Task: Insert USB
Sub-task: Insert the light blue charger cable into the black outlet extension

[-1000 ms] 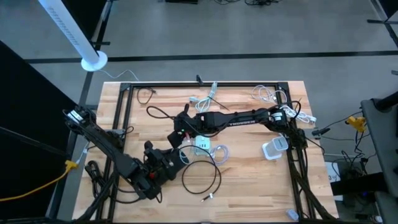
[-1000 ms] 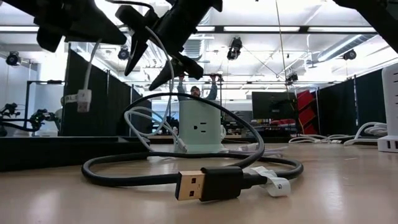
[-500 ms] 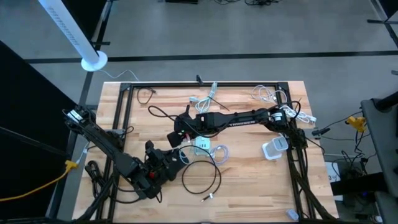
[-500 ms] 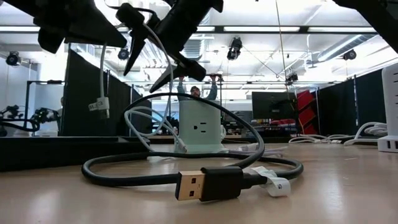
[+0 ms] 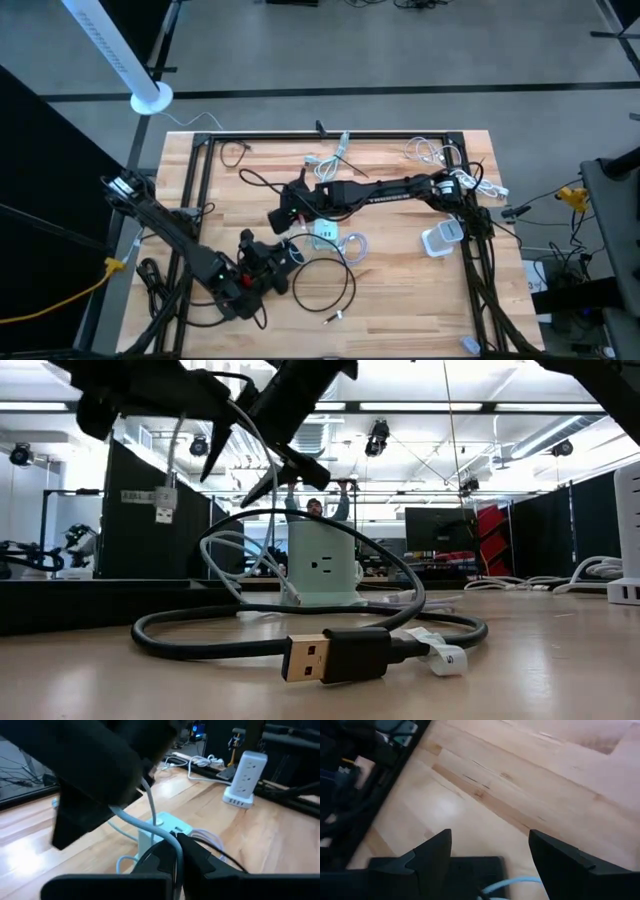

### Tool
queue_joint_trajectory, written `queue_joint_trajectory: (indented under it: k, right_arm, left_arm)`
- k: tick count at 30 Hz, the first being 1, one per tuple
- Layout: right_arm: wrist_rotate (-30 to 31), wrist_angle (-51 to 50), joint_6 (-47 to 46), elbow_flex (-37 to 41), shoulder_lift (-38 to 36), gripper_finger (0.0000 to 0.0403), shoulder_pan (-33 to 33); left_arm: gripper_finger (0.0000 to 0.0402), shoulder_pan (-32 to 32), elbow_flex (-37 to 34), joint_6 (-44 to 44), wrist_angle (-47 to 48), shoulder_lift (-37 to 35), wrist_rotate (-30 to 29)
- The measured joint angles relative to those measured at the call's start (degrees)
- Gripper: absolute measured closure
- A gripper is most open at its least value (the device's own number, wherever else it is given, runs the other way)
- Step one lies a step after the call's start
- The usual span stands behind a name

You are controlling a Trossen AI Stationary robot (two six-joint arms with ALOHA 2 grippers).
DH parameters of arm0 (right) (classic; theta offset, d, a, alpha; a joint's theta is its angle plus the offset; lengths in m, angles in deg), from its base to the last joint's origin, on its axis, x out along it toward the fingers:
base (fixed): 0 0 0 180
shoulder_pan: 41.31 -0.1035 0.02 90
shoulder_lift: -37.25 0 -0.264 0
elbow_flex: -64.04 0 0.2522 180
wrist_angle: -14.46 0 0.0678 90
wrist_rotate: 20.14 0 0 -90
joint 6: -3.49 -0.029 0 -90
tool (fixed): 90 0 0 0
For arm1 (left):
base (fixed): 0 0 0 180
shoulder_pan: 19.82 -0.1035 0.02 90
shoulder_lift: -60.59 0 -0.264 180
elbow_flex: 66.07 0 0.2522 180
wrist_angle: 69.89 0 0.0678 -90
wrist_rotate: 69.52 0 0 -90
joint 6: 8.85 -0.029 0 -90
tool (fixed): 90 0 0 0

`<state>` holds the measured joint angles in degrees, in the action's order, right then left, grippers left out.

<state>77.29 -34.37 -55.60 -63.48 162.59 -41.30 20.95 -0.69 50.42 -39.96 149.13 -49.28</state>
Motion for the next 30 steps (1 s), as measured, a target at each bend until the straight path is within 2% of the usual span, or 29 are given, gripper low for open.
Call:
queue_joint_trajectory:
  k: [5,13,21,30]
  right_arm:
    - [-6.72,1.72,-8.14,0.0,0.0,0.0145,0.09]
    - [-13.21,1.53,-13.91,0.0,0.0,0.0157,-0.19]
    - [-9.74,2.49,-16.98,-0.02,0.0,0.0167,-0.21]
    - [-11.39,7.08,-18.11,-0.02,0.0,0.0167,0.15]
  left_arm:
    - [0.0401,-1.33,0.0,-0.13,1.44,0.45,1.34]
    - [0.0401,-1.96,0.0,2.96,6.74,0.5,1.66]
    - [0.0401,-2.51,-0.59,4.98,1.71,0.98,0.4]
    - [0.0401,-2.53,-0.76,4.59,-5.96,6.29,1.48]
